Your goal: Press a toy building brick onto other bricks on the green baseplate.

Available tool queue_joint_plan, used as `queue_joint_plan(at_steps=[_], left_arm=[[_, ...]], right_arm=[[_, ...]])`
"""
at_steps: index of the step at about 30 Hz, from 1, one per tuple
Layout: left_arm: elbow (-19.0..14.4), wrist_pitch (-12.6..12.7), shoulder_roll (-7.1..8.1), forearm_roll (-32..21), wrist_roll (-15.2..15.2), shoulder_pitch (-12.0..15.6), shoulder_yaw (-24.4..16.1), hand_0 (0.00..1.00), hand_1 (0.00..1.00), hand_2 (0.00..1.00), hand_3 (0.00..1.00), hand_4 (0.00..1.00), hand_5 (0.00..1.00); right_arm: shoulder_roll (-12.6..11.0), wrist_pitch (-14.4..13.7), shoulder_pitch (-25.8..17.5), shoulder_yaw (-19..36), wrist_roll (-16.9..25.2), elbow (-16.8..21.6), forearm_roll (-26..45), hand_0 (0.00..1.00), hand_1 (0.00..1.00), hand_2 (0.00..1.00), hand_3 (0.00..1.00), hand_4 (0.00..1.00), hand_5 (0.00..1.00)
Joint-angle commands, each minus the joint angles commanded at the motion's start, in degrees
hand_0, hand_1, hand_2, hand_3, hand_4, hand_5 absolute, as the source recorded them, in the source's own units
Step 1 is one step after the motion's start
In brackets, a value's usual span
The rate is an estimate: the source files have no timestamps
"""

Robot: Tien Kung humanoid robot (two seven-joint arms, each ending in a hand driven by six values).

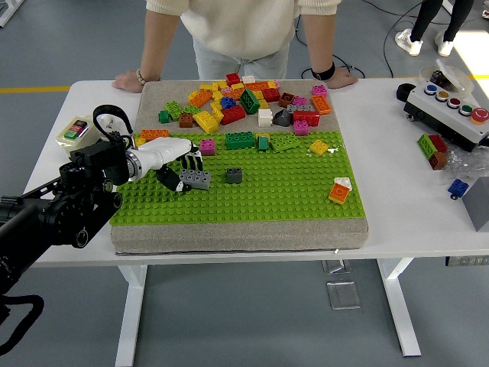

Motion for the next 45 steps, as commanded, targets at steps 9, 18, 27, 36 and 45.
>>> queue_joint_plan(at_steps=[9, 18, 27, 36, 45], left_arm=[[-1.71, -1.63, 0.28, 0.97, 1.30, 0.41, -1.25, 0.581, 0.564, 0.565, 0.553, 0.909, 0.002], [-1.83, -2.31, 0.16, 0.68, 0.99, 0.70, -1.90, 0.585, 0.552, 0.545, 0.536, 0.801, 0.002], [-2.24, -3.74, 0.27, 0.42, -0.48, 0.68, -2.93, 0.613, 0.583, 0.546, 0.534, 0.629, 0.002], [-1.62, -2.29, -0.01, 0.47, -0.82, 0.63, -2.22, 0.587, 0.562, 0.535, 0.522, 0.571, 0.002], [-2.56, -2.75, 0.30, 0.98, -0.39, 0.60, -2.99, 0.576, 0.545, 0.528, 0.516, 0.595, 0.002]], right_arm=[[0.00, 0.06, -0.12, 0.03, -0.04, 0.00, -0.12, 0.759, 0.688, 0.731, 0.704, 0.981, 0.493], [-0.01, 0.05, -0.06, 0.00, -0.02, 0.00, -0.08, 0.758, 0.688, 0.731, 0.704, 0.981, 0.494], [-0.03, 0.07, -0.02, 0.19, -0.03, 0.00, -0.12, 0.759, 0.689, 0.731, 0.703, 0.981, 0.494], [-0.07, 0.04, 0.01, 0.24, 0.00, 0.00, -0.06, 0.760, 0.688, 0.731, 0.703, 0.981, 0.494], [-0.11, 0.10, -0.07, 0.38, -0.01, 0.00, -0.05, 0.759, 0.688, 0.731, 0.703, 0.981, 0.494]])
